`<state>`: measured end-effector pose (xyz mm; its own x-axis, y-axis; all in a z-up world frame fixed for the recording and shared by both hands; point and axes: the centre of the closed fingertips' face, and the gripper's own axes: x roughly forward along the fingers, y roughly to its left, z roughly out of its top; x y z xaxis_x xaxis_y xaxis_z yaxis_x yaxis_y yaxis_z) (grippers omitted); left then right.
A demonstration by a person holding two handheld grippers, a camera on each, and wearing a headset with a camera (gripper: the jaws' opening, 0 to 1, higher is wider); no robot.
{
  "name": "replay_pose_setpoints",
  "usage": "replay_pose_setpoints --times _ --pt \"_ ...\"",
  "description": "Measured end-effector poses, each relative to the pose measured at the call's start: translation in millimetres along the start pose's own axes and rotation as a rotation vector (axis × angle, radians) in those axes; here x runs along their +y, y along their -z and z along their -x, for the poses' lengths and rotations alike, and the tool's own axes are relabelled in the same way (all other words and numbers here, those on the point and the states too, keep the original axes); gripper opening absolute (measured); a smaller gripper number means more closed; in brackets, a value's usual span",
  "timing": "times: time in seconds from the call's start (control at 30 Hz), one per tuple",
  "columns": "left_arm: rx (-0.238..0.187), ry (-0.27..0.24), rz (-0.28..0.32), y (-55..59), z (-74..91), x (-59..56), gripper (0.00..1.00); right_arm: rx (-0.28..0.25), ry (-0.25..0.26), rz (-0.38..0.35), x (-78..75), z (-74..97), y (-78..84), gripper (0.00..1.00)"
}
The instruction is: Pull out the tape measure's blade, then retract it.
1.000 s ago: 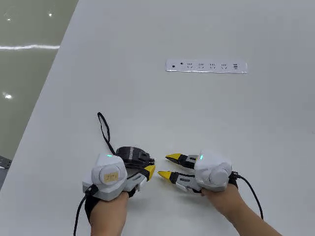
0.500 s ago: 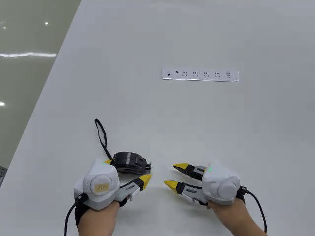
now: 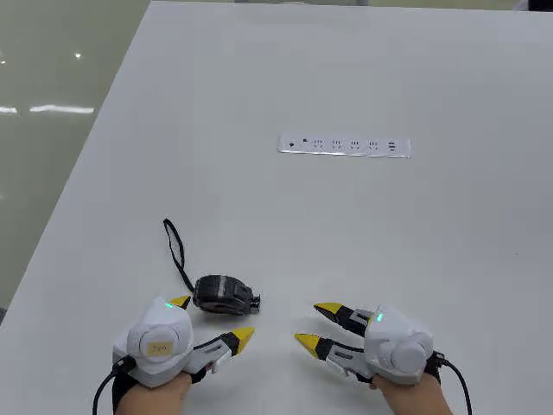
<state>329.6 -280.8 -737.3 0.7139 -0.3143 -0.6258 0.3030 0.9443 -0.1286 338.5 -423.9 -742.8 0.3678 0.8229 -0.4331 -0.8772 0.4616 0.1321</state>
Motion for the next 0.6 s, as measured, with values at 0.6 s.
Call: replay_pose_setpoints --times 0.6 --pt "0.004 0.041 -0.099 5.6 24.0 13.1 0.72 0.014 0.072 0.0 -4.6 34.7 3.6 0.37"
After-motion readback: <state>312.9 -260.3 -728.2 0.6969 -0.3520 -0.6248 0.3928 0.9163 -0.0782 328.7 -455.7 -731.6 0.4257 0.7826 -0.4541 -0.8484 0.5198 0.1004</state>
